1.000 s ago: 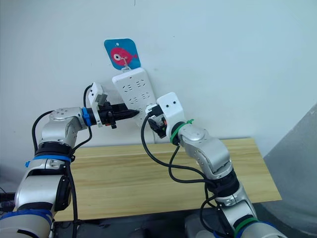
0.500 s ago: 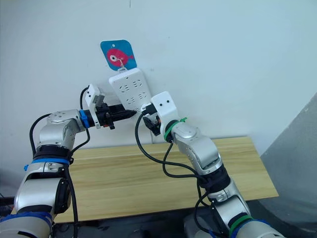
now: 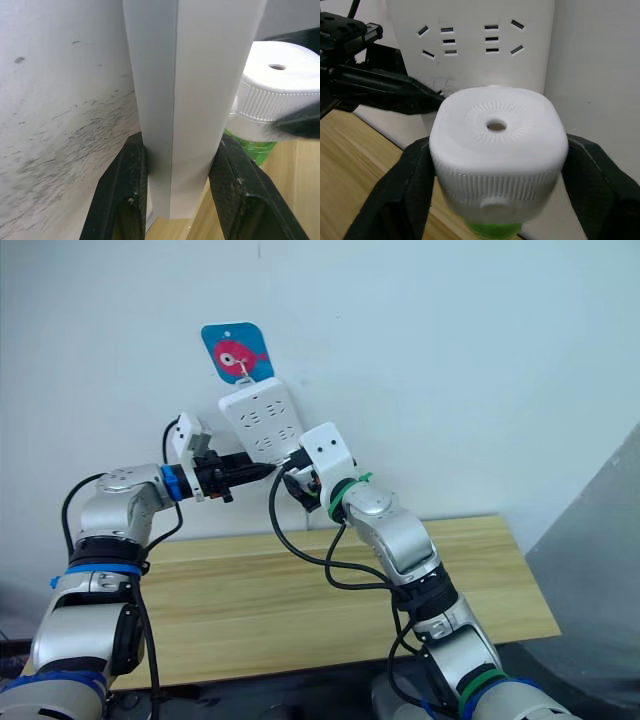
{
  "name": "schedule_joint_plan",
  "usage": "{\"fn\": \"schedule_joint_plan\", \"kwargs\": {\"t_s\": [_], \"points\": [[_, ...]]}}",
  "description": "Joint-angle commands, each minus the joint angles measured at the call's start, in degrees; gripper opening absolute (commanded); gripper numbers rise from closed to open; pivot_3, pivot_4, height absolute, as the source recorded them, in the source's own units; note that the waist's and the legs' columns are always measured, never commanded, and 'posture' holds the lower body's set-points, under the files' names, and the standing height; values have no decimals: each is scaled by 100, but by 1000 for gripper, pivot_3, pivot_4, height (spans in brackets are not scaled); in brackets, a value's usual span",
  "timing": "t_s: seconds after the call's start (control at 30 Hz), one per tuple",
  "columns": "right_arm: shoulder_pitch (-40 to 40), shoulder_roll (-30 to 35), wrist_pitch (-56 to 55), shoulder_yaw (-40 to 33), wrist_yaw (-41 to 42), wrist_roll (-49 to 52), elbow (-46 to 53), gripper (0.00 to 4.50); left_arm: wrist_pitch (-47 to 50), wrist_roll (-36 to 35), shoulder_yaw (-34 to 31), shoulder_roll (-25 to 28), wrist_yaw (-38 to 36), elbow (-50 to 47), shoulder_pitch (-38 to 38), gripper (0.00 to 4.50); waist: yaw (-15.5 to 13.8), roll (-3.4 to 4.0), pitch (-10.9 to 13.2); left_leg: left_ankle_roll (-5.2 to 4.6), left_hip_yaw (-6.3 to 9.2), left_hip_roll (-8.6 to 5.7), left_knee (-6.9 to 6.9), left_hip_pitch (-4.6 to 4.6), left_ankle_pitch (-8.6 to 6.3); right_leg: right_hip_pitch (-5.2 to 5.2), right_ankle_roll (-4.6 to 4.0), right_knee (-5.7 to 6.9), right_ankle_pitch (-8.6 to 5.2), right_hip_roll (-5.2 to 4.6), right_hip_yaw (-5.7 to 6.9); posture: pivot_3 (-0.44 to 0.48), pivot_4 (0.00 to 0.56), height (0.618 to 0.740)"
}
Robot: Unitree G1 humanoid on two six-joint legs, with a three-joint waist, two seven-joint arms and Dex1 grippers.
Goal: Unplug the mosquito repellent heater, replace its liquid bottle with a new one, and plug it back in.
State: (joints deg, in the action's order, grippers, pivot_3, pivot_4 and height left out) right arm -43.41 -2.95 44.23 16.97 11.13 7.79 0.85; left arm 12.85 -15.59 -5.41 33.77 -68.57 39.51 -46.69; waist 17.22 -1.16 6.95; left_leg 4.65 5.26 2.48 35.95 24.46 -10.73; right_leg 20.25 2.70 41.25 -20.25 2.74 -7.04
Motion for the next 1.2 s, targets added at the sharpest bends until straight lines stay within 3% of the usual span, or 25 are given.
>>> {"fn": "schedule_joint_plan", "kwargs": {"t_s": [0.03, 0.37, 0.6, 0.73, 1.0, 1.2], "points": [[-42, 59, -1, 8, 64, -98, 295, 4500, -250, 140, 68, 7, 120, 16, -112, 1330, -11, 0, 0, 0, 7, 0, -5, 3, 0, -1, -1, -5, 0, -7, 6, -271, 74, 733], [1090, 1073, 1015, 173, 558, 132, 2341, 4500, -868, 221, -82, 106, 466, 683, -323, 1330, 14, 3, 2, -8, 34, -59, -1, 23, 9, -2, 7, -12, -4, -49, 29, -276, 75, 733], [1227, 1589, 1202, 105, 952, 275, 2852, 4500, -1291, 377, -72, 208, 723, 1145, -474, 3547, 17, 3, 2, -25, 38, -72, -18, 25, 18, 3, 8, -13, -5, -58, 32, -273, 70, 733], [1253, 1791, 1062, 81, 1233, 415, 2955, 4500, -1279, 274, -171, 309, 688, 1159, -448, 4443, 18, 3, 2, -36, 45, -73, -12, 23, 27, 0, 8, -7, -4, -59, 35, -267, 67, 733], [1457, 2180, 465, 93, 1921, 730, 3136, 4500, -962, 45, -414, 696, 676, 85, 386, 4443, 114, 3, 2, -61, 35, -65, -35, 16, 43, 11, 13, -4, 3, -54, 26, -246, 65, 733], [1469, 2132, 180, 199, 2016, 758, 2996, 4500, -806, -107, -692, 1082, 733, -1667, 1940, 4443, 3, 3, 2, -59, 45, -67, -88, 19, 43, 27, 9, -12, 3, -85, 38, -208, 65, 733]]}}
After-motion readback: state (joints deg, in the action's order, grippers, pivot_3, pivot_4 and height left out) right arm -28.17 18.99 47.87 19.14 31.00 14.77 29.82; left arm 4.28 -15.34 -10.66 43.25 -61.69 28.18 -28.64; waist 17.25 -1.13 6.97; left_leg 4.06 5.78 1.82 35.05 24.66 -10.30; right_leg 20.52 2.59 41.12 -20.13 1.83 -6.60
